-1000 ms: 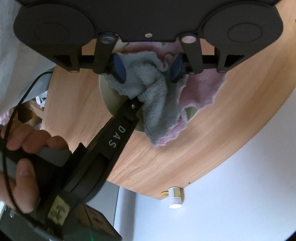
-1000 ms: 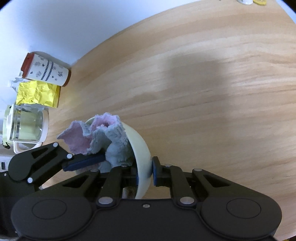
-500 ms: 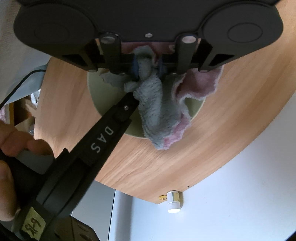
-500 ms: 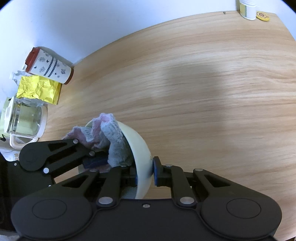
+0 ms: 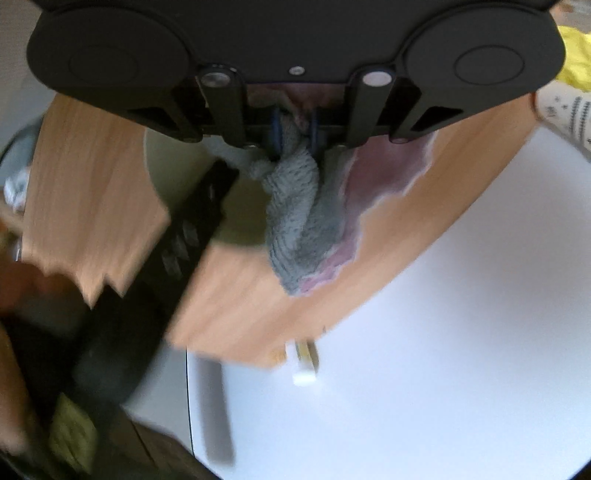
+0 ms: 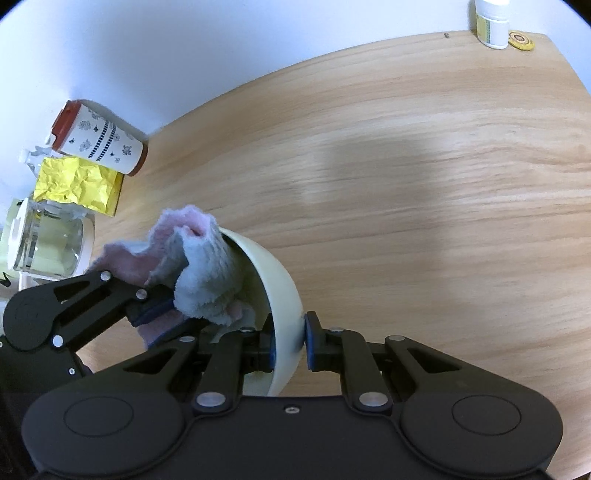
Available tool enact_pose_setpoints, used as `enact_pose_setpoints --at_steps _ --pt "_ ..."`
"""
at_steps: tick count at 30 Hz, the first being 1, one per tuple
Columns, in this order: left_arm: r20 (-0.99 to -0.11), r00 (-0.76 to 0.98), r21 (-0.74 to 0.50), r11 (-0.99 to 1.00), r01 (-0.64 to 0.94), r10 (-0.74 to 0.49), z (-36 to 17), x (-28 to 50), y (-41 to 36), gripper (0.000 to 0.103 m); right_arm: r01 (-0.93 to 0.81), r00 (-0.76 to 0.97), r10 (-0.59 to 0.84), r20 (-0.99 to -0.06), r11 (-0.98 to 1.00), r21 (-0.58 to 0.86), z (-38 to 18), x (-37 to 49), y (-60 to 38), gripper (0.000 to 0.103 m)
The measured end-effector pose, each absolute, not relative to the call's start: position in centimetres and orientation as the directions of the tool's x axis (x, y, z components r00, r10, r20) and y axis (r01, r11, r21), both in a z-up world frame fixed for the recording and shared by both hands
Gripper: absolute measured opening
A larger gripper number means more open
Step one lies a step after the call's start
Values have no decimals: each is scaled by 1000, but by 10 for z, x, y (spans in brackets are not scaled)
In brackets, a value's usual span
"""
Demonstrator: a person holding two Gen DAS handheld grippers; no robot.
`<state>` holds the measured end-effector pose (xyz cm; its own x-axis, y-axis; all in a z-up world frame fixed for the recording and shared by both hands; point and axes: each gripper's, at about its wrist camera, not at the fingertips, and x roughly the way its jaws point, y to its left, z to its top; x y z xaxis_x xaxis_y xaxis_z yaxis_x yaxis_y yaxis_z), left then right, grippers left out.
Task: Clean bowl
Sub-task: 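Wipe the bowl interior with the towel in the left gripper while the right gripper holds the bowl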
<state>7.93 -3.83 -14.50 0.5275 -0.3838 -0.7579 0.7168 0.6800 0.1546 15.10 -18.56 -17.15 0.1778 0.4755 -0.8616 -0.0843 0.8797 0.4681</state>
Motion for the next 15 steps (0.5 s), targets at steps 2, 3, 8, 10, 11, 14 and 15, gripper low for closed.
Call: enact_pose_setpoints --at_steps 2,3,8,10,11,14,15 --pt "-747 535 158 676 719 -394 -145 81 -39 14 -109 183 467 -865 884 454 -168 150 -184 16" --pt "-742 539 163 674 720 -397 -145 81 -40 14 -119 189 459 -868 888 444 -166 150 -184 16" --pt "-703 498 72 646 760 -507 -143 81 -30 13 -139 220 442 -870 897 420 -159 152 -189 16" --pt "-711 482 77 625 777 -512 -145 81 -28 13 -142 228 442 -868 897 419 -156 152 -191 16" --pt "-717 456 65 601 796 -527 -146 81 -25 13 -126 227 447 -865 894 429 -157 153 -194 16" --pt "-737 407 43 564 825 -539 -148 83 -22 13 -64 224 465 -856 884 464 -160 154 -203 16" --pt "-741 397 39 556 830 -541 -151 87 -23 13 -34 220 478 -851 875 483 -162 155 -206 16"
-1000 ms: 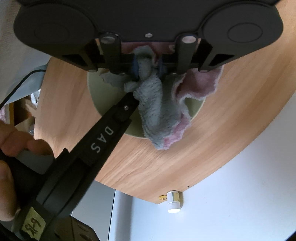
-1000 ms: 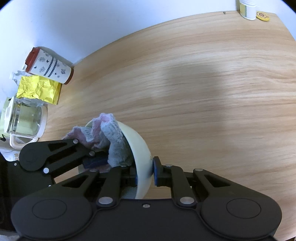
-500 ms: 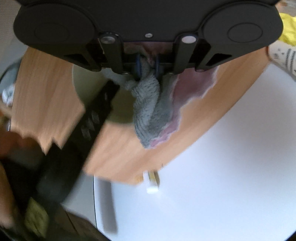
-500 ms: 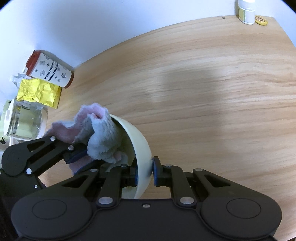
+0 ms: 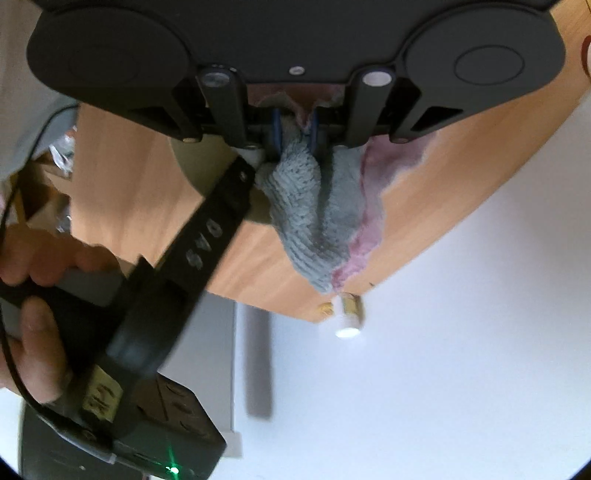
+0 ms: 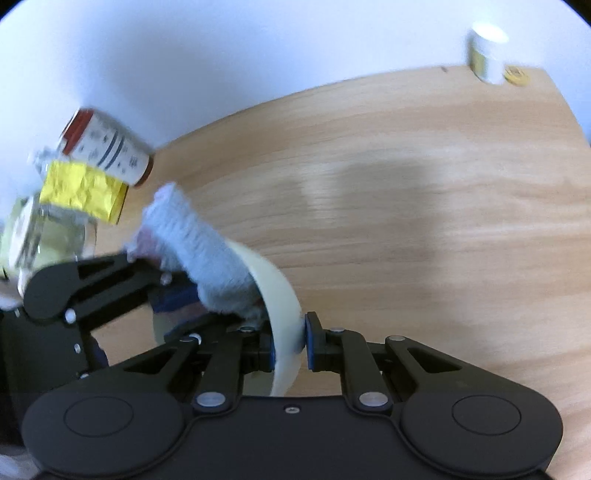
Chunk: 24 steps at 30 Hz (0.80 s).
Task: Clean bowl
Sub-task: 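Wipe the bowl interior with the towel in the left gripper while the right gripper holds the bowl, then keep wiping inside the bowl with the left gripper's towel while the right gripper tilts the bowl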
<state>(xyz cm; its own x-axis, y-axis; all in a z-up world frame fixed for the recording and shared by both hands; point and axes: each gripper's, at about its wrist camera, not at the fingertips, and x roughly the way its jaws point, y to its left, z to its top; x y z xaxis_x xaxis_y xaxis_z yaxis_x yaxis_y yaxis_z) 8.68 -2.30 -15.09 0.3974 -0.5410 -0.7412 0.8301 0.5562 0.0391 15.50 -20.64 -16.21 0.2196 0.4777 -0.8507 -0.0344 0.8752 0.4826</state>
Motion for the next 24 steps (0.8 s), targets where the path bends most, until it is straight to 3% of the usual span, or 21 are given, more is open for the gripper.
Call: enact_pose_setpoints --at_steps 13,18,24 --pt "-797 200 -109 462 880 -570 -161 104 -39 13 56 202 487 -850 860 507 -168 159 -209 16" --pt "-849 169 -66 417 906 -501 -160 103 -44 13 34 191 488 -852 864 502 -168 158 -206 17" --pt "-892 256 50 480 876 -373 -165 108 -45 13 -10 176 488 -855 870 494 -172 153 -202 16"
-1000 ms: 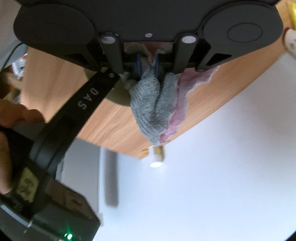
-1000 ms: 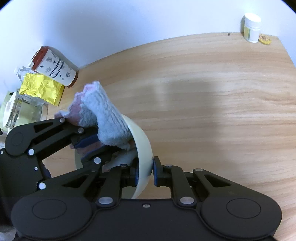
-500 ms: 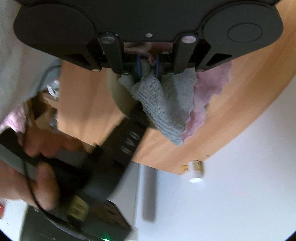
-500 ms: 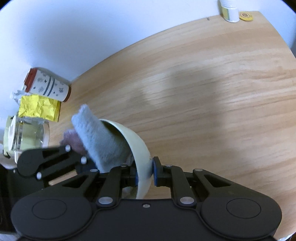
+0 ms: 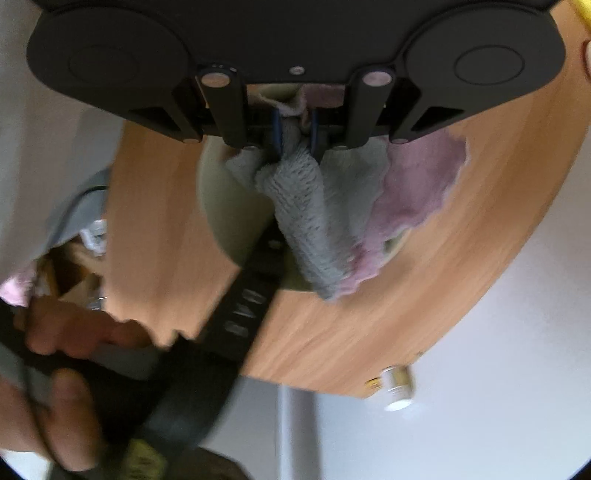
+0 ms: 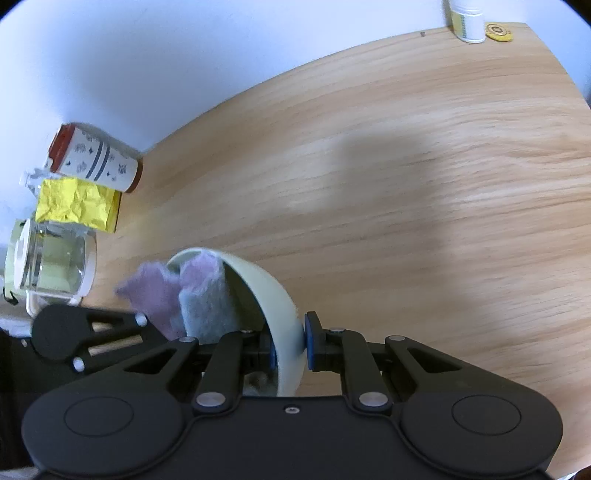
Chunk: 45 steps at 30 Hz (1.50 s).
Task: Clean bowl
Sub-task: 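Keep wiping inside the bowl with the left gripper's towel while the right gripper tilts the bowl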
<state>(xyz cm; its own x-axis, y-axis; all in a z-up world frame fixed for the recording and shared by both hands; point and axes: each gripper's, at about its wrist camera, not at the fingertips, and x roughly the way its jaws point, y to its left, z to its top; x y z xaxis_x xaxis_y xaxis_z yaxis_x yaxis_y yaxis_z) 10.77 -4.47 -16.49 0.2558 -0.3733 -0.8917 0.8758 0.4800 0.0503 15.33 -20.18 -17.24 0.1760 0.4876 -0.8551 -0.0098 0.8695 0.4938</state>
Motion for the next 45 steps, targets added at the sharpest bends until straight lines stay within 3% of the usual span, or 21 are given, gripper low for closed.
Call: enact_pose_setpoints --at_steps 8,18,24,34,40,45 --pt "-852 417 199 542 816 -315 -188 101 -57 14 -60 182 445 -877 895 441 -185 149 -193 17" --pt "-715 512 203 560 803 -475 -177 99 -44 13 -56 179 437 -882 899 434 -191 149 -200 16" --pt "-704 552 220 600 769 -448 -173 103 -43 14 -75 185 445 -876 895 439 -187 151 -195 16" --pt "-800 464 142 632 762 -380 -168 117 -25 13 -2 206 418 -885 904 427 -190 156 -200 16" --pt "-879 258 -32 588 808 -402 -167 133 -19 13 12 185 411 -892 907 421 -194 161 -197 16" --pt "-886 117 -175 558 811 -448 -174 135 -17 13 48 159 424 -892 899 436 -197 165 -202 16"
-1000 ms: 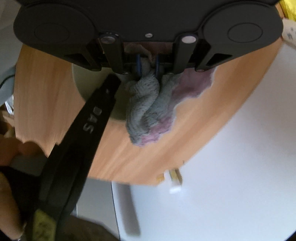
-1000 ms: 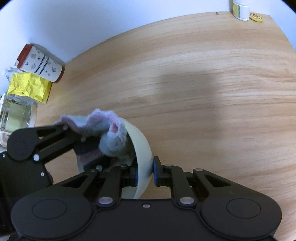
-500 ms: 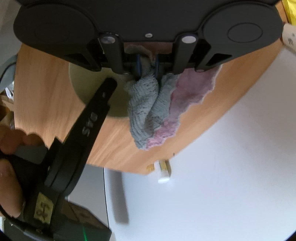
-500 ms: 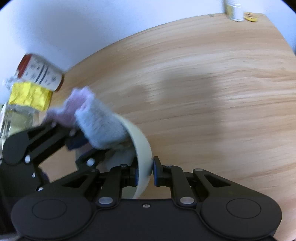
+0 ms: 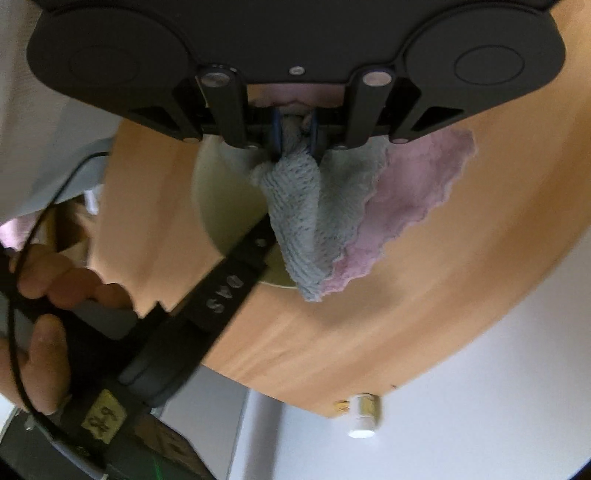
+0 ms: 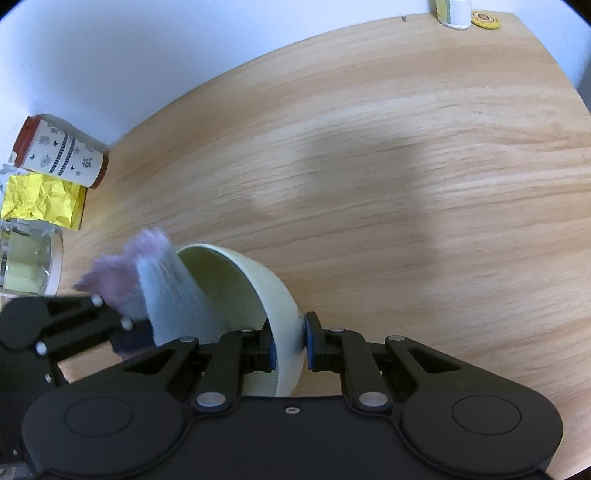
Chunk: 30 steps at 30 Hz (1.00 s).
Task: Clean bowl
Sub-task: 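Keep wiping inside the bowl with the left gripper's towel while the right gripper tilts the bowl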
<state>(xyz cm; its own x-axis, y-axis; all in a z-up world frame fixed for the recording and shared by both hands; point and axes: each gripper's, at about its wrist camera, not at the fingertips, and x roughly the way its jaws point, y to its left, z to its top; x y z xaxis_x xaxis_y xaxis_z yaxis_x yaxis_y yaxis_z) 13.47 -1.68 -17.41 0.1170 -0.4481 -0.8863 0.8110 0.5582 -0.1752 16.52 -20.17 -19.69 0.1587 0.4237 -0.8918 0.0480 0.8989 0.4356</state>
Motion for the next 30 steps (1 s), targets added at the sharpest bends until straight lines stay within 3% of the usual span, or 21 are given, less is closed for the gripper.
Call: enact_pose_setpoints --at_steps 4,12,30 --pt "-854 30 -308 551 776 -520 -174 131 -7 13 70 135 433 -891 893 444 -198 165 -202 16" --pt "-804 20 -429 603 672 -594 -184 142 -11 13 83 125 451 -884 883 462 -194 163 -204 17" --pt "-919 195 -91 666 741 -342 -187 140 -32 13 0 134 450 -883 891 455 -189 148 -199 17"
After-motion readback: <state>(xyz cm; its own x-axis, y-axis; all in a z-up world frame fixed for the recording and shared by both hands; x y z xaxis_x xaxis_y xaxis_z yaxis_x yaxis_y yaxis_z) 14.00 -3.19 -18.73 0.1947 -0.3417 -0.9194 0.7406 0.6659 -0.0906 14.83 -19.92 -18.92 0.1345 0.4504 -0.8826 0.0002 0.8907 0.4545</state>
